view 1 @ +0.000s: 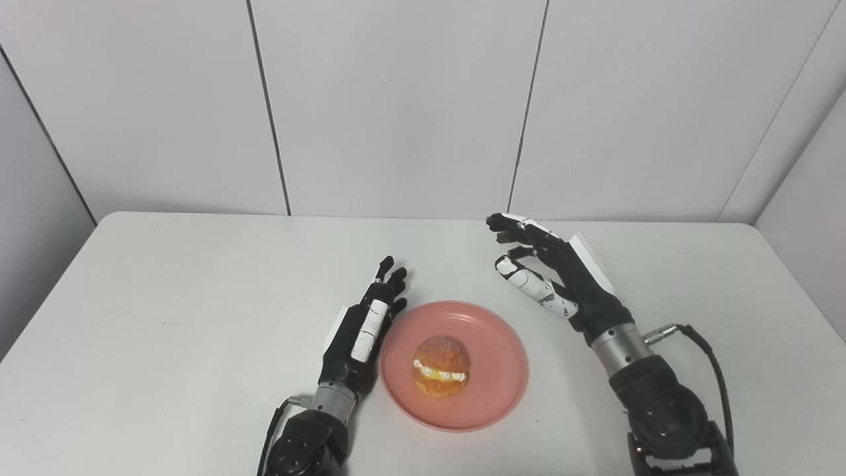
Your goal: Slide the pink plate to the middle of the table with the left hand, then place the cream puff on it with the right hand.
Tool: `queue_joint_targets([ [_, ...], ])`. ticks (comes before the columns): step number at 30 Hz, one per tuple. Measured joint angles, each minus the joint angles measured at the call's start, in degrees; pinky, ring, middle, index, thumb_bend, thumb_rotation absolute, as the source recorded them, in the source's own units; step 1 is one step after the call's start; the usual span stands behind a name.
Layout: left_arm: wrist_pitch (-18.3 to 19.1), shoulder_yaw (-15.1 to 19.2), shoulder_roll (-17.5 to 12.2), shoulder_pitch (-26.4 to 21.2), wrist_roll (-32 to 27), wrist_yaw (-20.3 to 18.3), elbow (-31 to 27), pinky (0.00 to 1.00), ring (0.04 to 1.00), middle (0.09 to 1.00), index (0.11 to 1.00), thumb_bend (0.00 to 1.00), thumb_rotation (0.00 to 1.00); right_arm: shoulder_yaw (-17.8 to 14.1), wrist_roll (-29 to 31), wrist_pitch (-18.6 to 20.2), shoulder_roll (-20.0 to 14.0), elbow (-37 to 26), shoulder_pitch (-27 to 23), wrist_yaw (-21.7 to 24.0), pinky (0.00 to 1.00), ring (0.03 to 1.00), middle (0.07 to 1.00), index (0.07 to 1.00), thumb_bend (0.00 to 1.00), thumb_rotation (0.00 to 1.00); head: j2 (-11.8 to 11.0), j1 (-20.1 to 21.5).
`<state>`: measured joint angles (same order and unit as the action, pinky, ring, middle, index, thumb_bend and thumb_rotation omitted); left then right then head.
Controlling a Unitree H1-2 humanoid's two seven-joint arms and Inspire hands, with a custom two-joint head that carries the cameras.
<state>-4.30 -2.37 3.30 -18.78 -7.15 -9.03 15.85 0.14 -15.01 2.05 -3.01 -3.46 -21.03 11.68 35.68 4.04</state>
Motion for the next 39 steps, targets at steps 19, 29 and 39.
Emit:
queue_joint_targets([
  [19,-6.05,0.04,1.09,0.16,9.37,9.99,0.66,1.0,1.0,1.0,0.962,0.94,0.94,-7.55,18.95,-5.99,9.18,15.36,4.67,-10.17,0.89,0.884,0.884,0.852,0.87,1.0,0.53,0.09],
  [29,-7.15,-0.24,1.16,0.23,13.34,13.2,0.83,1.0,1.0,1.0,0.976,0.89,0.96,-4.38,16.57,-8.72,7.22,17.19,4.79,-11.03,0.93,0.912,0.906,0.873,0.82,1.0,0.79,0.0],
  [39,-6.13,0.01,1.27,0.46,13.09,13.22,0.43,1.0,1.0,1.0,0.97,0.9,0.96,-1.98,13.29,-8.71,5.81,17.19,4.84,-12.74,0.99,0.958,0.933,0.889,0.82,1.0,0.79,0.0],
])
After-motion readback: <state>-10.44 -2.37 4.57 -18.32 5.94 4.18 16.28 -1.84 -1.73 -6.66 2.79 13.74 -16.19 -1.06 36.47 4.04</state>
